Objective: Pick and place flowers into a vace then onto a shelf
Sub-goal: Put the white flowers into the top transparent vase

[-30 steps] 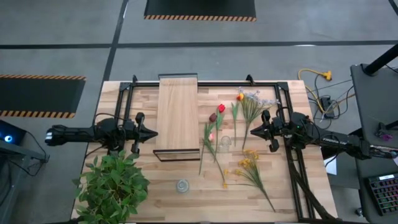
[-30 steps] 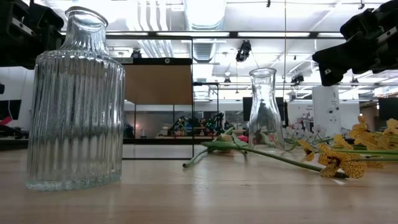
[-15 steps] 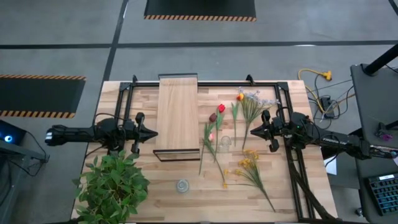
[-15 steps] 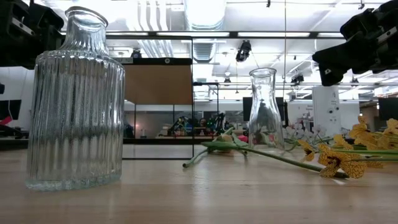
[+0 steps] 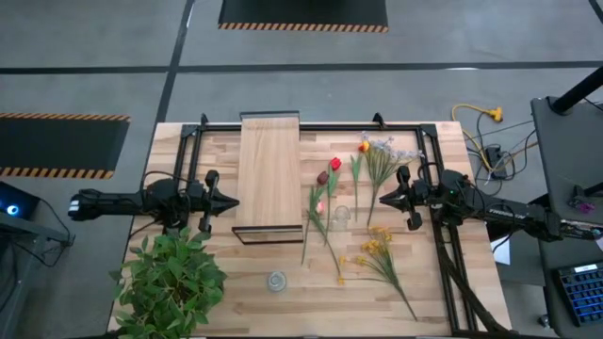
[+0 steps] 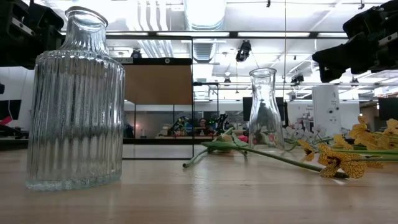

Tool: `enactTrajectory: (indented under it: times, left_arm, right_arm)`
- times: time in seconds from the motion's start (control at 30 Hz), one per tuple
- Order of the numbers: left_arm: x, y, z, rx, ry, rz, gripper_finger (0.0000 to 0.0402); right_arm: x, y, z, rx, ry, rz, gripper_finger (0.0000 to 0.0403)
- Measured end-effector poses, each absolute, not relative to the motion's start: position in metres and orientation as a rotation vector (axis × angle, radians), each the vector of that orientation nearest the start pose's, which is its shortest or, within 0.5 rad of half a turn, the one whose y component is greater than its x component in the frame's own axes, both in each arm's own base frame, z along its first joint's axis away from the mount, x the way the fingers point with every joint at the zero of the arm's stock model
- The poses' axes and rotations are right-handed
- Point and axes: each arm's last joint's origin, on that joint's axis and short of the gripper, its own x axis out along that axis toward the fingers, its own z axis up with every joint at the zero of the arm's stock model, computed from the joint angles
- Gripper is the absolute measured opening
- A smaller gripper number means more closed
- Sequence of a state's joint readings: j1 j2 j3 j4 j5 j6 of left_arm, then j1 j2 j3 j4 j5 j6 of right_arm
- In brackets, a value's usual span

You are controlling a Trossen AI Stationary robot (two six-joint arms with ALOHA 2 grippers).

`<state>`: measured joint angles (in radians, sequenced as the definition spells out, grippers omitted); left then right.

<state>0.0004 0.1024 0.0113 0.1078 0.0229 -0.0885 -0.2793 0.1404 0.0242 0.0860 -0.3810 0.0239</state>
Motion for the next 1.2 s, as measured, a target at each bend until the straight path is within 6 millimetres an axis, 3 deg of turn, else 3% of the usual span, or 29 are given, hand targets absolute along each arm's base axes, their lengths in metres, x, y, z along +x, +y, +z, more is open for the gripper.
enactTrajectory:
  times: [0.57, 0.8, 0.97, 1.2]
  left_arm:
    - [0.104, -0.001, 0.17, -0.058, -0.023, -0.023, 0.0]
    - [0.104, -0.001, 0.17, -0.058, -0.024, -0.022, 0.0]
    - [0.103, -0.001, 0.172, -0.058, -0.038, -0.023, 0.0]
    - [0.103, -0.001, 0.172, -0.057, -0.038, -0.023, 0.0]
  right_arm:
    - [0.102, -0.018, 0.17, 0.16, 0.024, 0.1, 0.0028]
    - [0.101, -0.02, 0.187, 0.142, -0.15, 0.041, 0.003]
    - [0.1, -0.022, 0.196, 0.086, -0.255, -0.045, 0.0066]
    - [0.102, -0.032, 0.202, 0.226, -0.271, -0.354, 0.0163]
